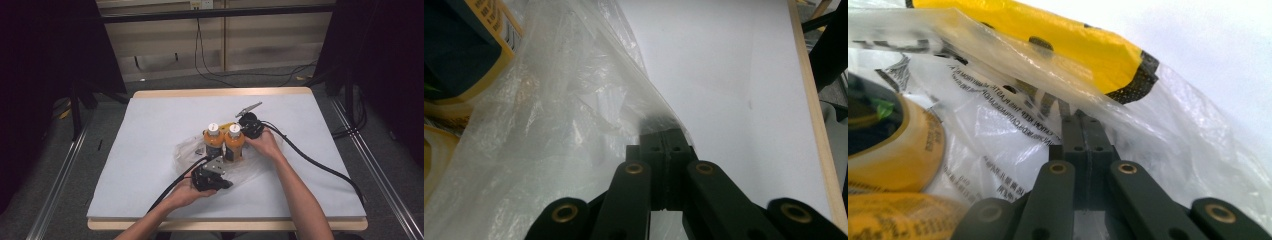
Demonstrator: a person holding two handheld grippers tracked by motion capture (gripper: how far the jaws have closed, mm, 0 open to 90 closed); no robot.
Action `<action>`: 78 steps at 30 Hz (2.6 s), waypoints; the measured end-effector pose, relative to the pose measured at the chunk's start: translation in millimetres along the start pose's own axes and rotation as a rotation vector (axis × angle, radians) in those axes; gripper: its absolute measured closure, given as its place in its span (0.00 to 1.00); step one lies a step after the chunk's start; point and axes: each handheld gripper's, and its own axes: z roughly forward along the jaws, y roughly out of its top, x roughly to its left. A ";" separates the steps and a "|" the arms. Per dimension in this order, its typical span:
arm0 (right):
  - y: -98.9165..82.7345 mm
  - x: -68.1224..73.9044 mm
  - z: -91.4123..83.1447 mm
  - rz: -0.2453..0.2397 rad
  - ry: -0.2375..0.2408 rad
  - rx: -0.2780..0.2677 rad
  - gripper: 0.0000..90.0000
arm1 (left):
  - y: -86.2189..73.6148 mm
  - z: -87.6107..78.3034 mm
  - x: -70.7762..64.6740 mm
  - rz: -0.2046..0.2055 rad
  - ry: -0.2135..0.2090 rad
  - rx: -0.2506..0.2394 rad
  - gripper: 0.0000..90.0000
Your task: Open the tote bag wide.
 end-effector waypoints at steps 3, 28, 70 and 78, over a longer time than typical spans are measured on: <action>3.9 0.3 2.6 -0.010 -0.015 0.006 1.00 | -0.6 -0.8 -0.3 -0.001 -0.025 0.005 1.00; 18.9 -6.8 15.8 0.061 -0.091 -0.009 1.00 | -4.6 -3.7 -17.0 0.065 -0.055 0.011 1.00; 33.8 11.5 -33.4 0.028 -0.071 -0.104 1.00 | 0.2 -26.7 -8.9 -0.014 -0.049 -0.109 0.94; 13.2 28.7 -64.5 -0.019 -0.056 -0.154 1.00 | 3.4 -49.2 -9.7 -0.018 -0.018 -0.185 0.93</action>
